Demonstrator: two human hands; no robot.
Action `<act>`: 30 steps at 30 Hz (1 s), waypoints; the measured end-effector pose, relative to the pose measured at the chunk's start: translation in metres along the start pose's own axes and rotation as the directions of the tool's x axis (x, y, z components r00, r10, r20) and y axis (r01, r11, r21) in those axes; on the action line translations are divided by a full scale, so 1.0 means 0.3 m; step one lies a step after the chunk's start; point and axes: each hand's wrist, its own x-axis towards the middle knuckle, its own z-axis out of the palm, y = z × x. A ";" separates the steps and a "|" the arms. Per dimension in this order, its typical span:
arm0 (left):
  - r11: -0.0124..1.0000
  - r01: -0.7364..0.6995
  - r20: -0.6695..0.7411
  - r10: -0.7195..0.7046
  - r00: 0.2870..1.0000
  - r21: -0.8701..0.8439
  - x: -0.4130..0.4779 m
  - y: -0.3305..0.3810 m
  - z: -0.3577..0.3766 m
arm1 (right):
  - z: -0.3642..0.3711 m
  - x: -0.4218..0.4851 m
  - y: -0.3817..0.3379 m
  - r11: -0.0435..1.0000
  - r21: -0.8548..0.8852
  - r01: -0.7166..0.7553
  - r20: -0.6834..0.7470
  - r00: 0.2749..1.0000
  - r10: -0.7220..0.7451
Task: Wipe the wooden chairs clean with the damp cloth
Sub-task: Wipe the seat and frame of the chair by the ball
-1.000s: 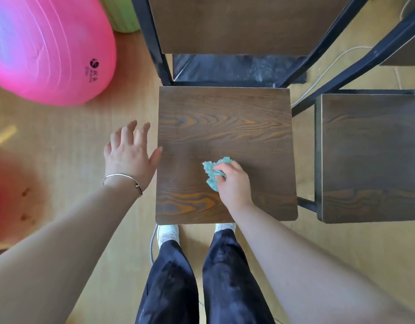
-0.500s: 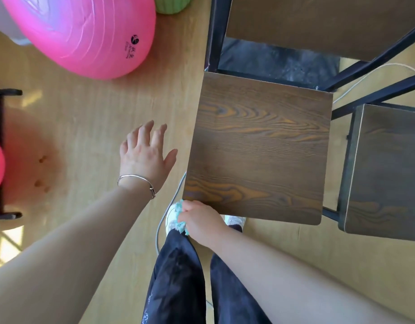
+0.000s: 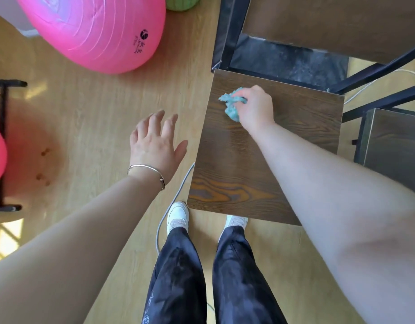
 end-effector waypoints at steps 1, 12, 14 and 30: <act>1.000 -0.007 -0.003 0.007 1.000 0.000 0.002 0.008 -0.001 | 0.013 0.011 -0.012 0.999 -0.030 0.011 0.038 0.999 -0.010; 0.999 -0.039 -0.008 0.039 0.999 0.010 -0.002 -0.005 -0.008 | 0.177 -0.367 -0.013 0.962 0.049 0.270 0.326 0.906 -0.271; 0.999 -0.036 0.001 0.036 0.999 0.012 -0.016 -0.015 -0.007 | 0.197 -0.462 0.008 0.958 0.067 0.279 0.368 0.886 -0.284; 0.988 -0.145 0.090 0.141 0.986 0.045 -0.056 0.154 0.034 | -0.050 -0.504 0.213 0.926 0.377 -0.034 0.232 0.971 -0.059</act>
